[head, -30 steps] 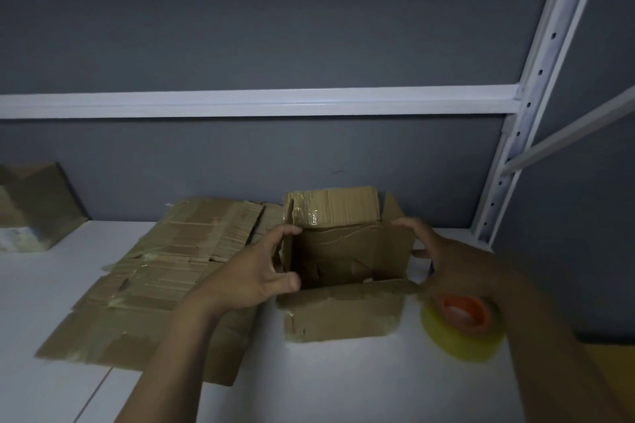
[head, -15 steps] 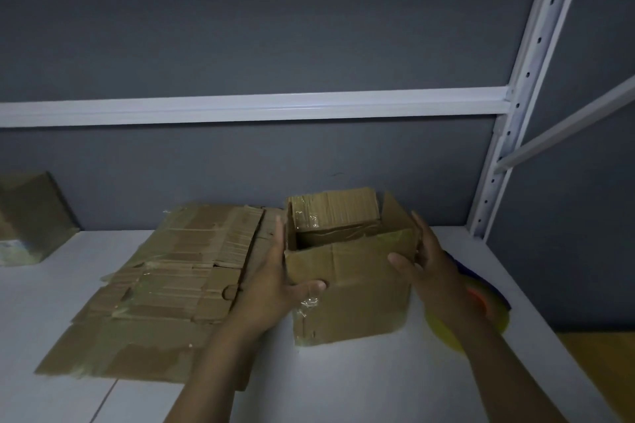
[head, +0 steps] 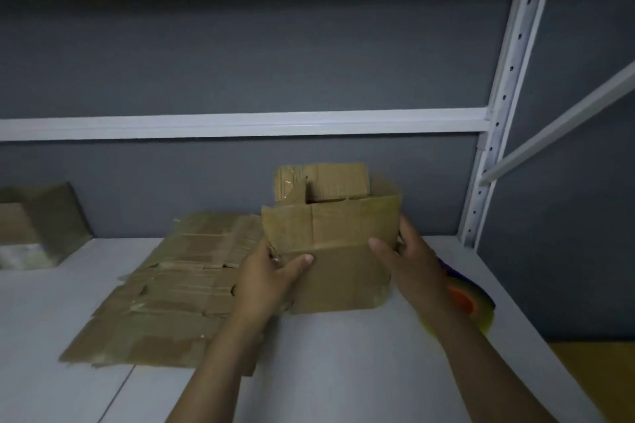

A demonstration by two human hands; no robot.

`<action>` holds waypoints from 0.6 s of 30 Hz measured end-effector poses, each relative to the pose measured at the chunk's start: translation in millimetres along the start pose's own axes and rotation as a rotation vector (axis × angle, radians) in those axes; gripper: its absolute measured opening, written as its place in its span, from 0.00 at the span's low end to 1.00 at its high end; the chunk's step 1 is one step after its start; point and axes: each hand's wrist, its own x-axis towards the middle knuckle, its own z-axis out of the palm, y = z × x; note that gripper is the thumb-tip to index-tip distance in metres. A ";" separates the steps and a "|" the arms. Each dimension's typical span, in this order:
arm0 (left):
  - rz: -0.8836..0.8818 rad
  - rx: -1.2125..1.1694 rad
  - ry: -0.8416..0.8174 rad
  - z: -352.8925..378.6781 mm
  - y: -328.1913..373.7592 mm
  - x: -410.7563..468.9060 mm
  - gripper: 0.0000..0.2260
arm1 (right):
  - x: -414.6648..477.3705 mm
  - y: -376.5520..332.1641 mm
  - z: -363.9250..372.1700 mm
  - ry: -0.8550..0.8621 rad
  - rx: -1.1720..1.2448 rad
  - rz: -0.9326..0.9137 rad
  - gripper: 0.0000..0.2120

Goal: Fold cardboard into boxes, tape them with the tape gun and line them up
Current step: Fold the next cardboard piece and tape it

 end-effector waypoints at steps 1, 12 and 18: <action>0.010 0.001 0.043 -6.0 7.6 -5.6 0.17 | -4.1 -10.2 3.0 0.020 -0.011 -0.030 0.29; 0.035 0.077 0.337 -125.5 41.6 -86.6 0.25 | -61.6 -86.9 80.8 -0.066 0.134 -0.154 0.08; -0.093 0.123 0.440 -246.5 4.8 -124.9 0.17 | -99.8 -126.2 197.9 -0.223 0.229 -0.151 0.04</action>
